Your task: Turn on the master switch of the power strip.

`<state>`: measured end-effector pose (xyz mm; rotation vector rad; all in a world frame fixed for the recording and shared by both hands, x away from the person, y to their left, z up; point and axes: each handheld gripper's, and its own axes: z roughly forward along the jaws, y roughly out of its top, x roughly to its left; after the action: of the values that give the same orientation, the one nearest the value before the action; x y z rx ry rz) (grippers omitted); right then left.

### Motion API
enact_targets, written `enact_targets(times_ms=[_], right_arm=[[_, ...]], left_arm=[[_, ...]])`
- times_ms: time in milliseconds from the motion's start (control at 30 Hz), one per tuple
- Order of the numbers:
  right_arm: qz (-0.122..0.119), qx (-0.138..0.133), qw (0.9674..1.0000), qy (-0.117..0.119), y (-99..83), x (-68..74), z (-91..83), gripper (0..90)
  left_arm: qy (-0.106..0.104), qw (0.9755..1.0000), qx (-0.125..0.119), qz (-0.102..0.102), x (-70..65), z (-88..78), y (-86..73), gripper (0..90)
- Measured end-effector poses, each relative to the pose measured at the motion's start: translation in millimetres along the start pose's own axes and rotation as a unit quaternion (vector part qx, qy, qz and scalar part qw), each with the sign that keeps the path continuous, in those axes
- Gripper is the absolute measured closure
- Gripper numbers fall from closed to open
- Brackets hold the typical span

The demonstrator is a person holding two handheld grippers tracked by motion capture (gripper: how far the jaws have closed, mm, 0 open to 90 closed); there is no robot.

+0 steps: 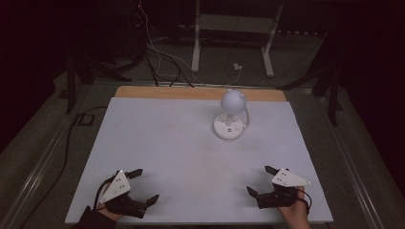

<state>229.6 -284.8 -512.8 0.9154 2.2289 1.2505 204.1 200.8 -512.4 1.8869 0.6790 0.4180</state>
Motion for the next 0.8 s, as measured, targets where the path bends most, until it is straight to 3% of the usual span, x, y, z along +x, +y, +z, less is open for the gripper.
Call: enact_targets(times_ms=[200, 267, 533, 633, 800], right_arm=[[0.015, -0.002, 0.9998, 0.009, 1.5, 1.4, -1.4, 0.0], [0.025, 0.011, 0.9994, 0.023, 3.3, 1.3, -1.5, 0.0], [0.018, 0.040, 0.9975, 0.055, 4.0, 4.4, 2.8, 0.0], [0.004, 0.036, 0.9979, 0.053, 4.9, 6.2, 2.3, 0.0], [0.003, 0.031, 0.9977, 0.060, 6.0, 6.3, 0.3, 0.0]], left_arm=[[0.001, 1.0000, -0.004, -0.005, 1.0, -0.8, 0.0, 0.3], [0.002, 1.0000, -0.006, -0.008, 1.1, -1.1, 0.1, 0.3], [0.004, 1.0000, -0.003, -0.007, 1.5, -1.0, 0.0, 0.3], [0.003, 0.9999, -0.005, -0.009, 1.6, -1.0, 0.1, 0.3], [0.002, 0.9999, -0.003, -0.009, 1.7, -0.6, -0.1, 0.2]])
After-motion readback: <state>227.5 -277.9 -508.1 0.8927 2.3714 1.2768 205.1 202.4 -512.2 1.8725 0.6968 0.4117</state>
